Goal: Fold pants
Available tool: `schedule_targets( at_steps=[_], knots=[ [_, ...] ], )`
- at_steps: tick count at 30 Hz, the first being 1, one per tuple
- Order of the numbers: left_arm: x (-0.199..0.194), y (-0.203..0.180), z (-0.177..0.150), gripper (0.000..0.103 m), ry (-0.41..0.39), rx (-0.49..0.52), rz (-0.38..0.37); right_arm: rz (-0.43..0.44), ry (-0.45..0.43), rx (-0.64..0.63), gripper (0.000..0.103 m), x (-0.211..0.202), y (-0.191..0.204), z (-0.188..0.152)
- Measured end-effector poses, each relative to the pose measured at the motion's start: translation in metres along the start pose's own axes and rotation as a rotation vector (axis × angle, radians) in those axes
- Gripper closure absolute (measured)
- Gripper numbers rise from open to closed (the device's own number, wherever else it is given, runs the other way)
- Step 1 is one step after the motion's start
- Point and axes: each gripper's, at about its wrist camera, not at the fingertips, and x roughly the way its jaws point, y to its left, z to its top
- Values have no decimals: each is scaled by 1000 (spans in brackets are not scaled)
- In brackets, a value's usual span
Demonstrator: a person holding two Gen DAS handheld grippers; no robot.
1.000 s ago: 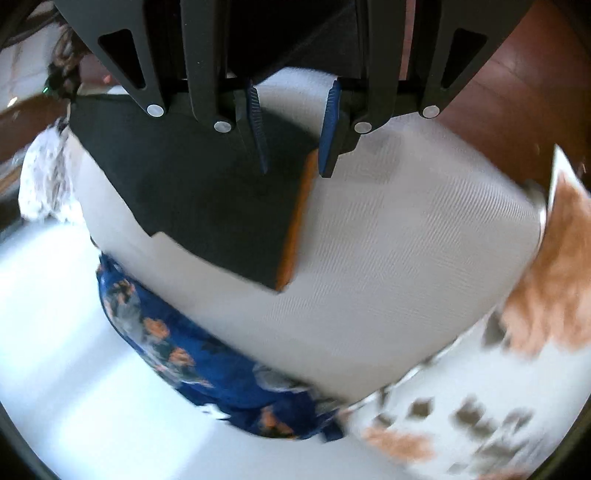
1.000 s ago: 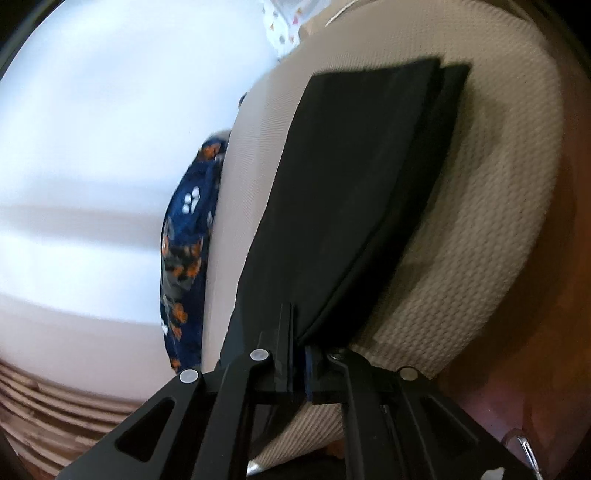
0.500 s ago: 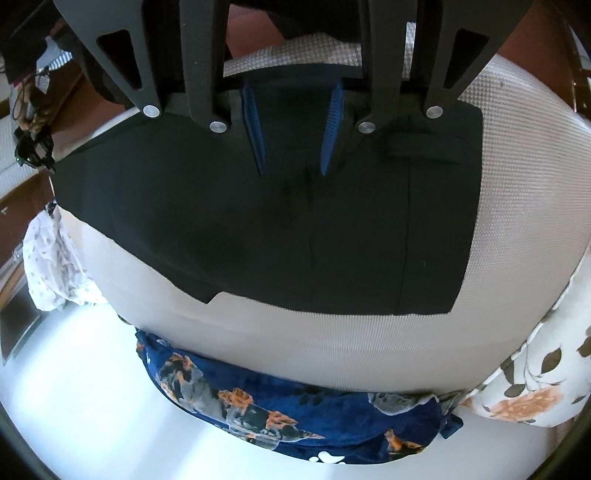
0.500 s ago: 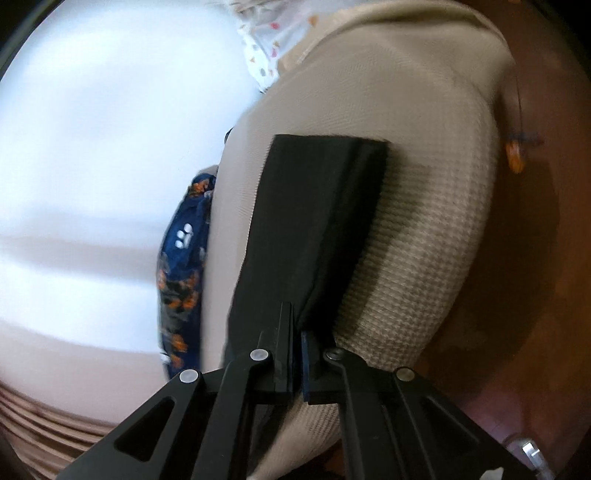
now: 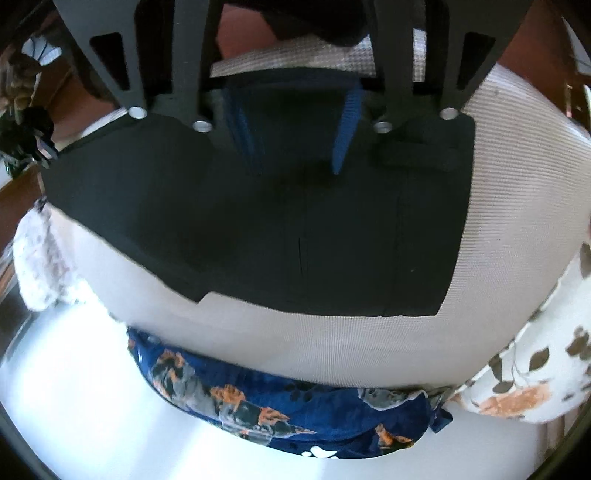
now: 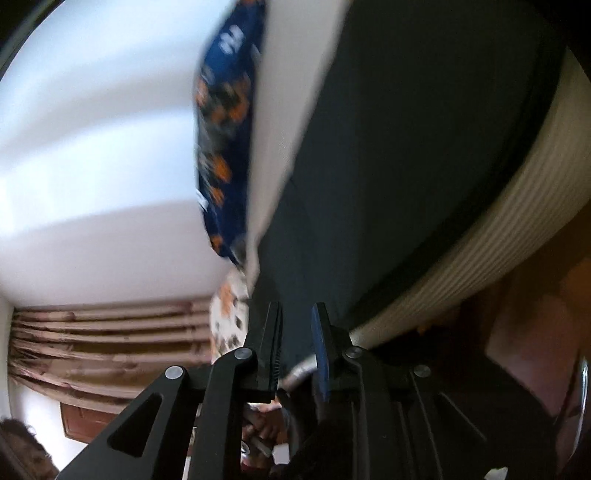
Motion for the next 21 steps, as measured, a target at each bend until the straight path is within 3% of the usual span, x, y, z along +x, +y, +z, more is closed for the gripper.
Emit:
schedule_targets(
  at_steps=[5, 7, 9, 11, 21],
  knots=[
    [-8, -3, 1, 37, -34, 16, -1, -51, -21, -3, 85, 8, -3, 0],
    [-8, -4, 1, 35, -26, 10, -13, -63, -26, -5, 84, 8, 0, -1],
    [-4, -6, 1, 34, -1, 5, -18, -54, -29, 0, 78, 5, 2, -6],
    [-2, -8, 1, 34, 10, 8, -18, -66, -29, -2, 64, 9, 5, -8],
    [5, -14, -2, 34, 43, 26, -5, 9, -79, 13, 62, 4, -7, -10]
  ],
)
